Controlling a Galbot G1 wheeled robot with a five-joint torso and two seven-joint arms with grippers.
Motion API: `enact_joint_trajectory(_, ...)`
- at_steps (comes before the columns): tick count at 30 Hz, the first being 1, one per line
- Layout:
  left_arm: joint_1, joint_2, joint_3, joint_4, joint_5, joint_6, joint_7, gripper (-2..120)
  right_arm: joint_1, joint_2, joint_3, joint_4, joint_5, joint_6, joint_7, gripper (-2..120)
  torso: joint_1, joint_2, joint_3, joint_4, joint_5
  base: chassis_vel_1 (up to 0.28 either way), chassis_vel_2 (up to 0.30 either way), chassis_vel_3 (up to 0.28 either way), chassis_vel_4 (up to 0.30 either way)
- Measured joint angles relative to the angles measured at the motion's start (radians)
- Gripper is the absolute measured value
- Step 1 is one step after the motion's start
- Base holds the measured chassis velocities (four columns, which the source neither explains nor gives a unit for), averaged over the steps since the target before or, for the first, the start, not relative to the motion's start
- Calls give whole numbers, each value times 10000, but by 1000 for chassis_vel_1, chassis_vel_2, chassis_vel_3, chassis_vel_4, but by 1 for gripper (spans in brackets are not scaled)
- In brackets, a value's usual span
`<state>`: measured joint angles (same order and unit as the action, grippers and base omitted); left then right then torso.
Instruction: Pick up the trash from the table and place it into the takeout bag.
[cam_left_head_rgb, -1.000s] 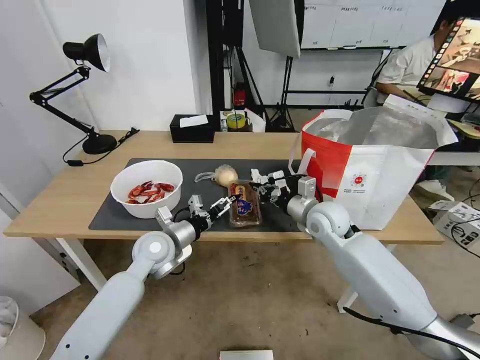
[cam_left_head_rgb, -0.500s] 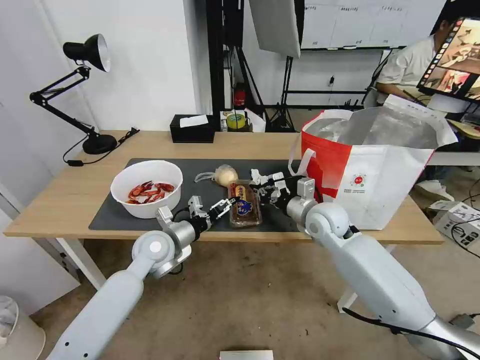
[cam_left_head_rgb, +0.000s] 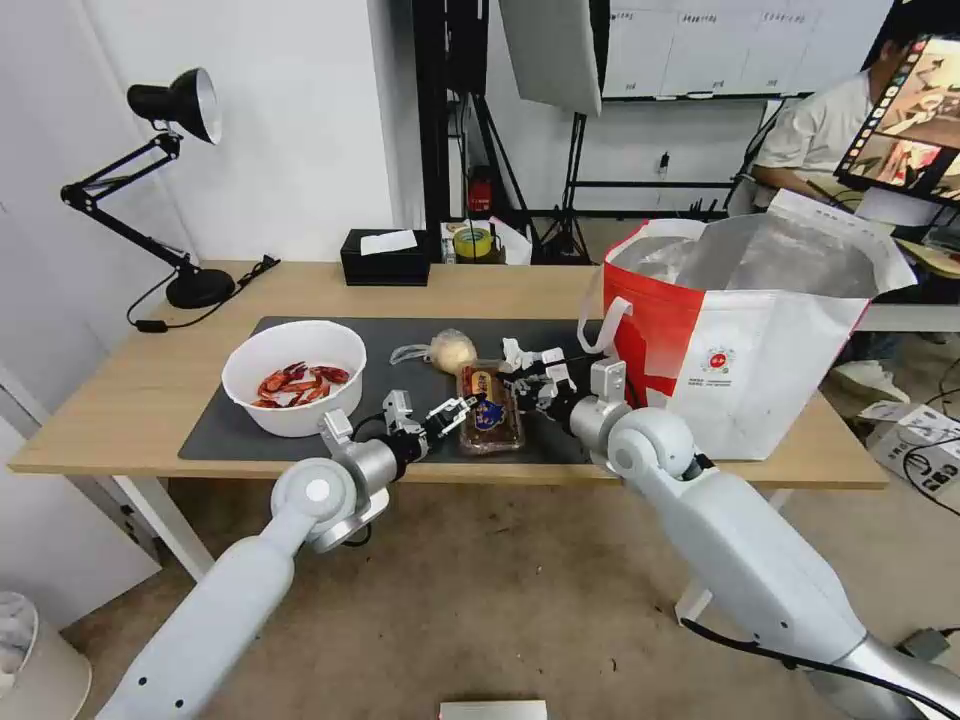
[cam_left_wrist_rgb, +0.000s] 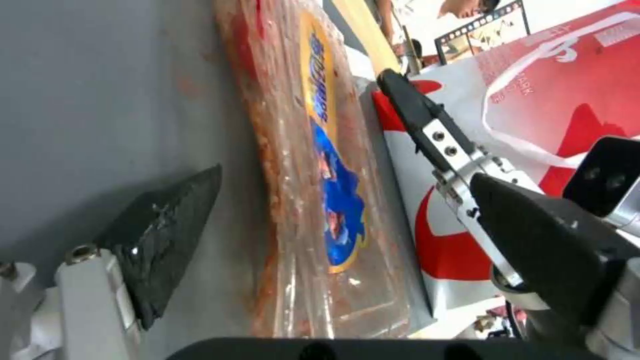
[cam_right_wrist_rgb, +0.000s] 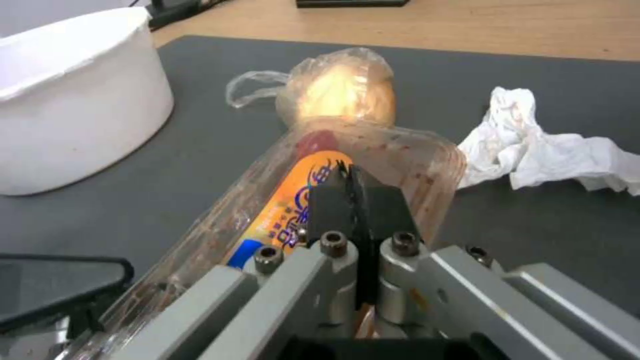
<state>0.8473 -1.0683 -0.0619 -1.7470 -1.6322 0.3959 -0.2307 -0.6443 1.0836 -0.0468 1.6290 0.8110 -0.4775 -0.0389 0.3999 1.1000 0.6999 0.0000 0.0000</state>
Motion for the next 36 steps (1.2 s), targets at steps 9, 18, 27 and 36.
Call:
enact_joint_trajectory(9, -111, -106, 128, 108, 15, 0, 21, 100, -31, 6, 52, 3, 24, -1, 10, 0, -1, 0, 0, 1, 1, 0, 0, 0, 0)
enact_joint_trajectory(18, -94, -84, 236, 138, 129, 27, 19, 71, -57, 46, 134, -8, 57, 1, 27, 0, 0, 0, 1, -3, -2, 0, 0, 0, 0)
enact_joint_trajectory(27, -55, -65, 268, 134, 227, 31, 19, 36, -75, 116, 142, -55, 56, 3, 27, 0, 0, 0, 1, -2, -1, 0, 0, 0, 0)
enact_joint_trajectory(36, -41, -71, 290, 119, 337, -8, 18, 8, -58, 107, 199, -65, 57, 16, 15, 0, 1, 0, 1, -1, 1, 0, 0, 0, 0)
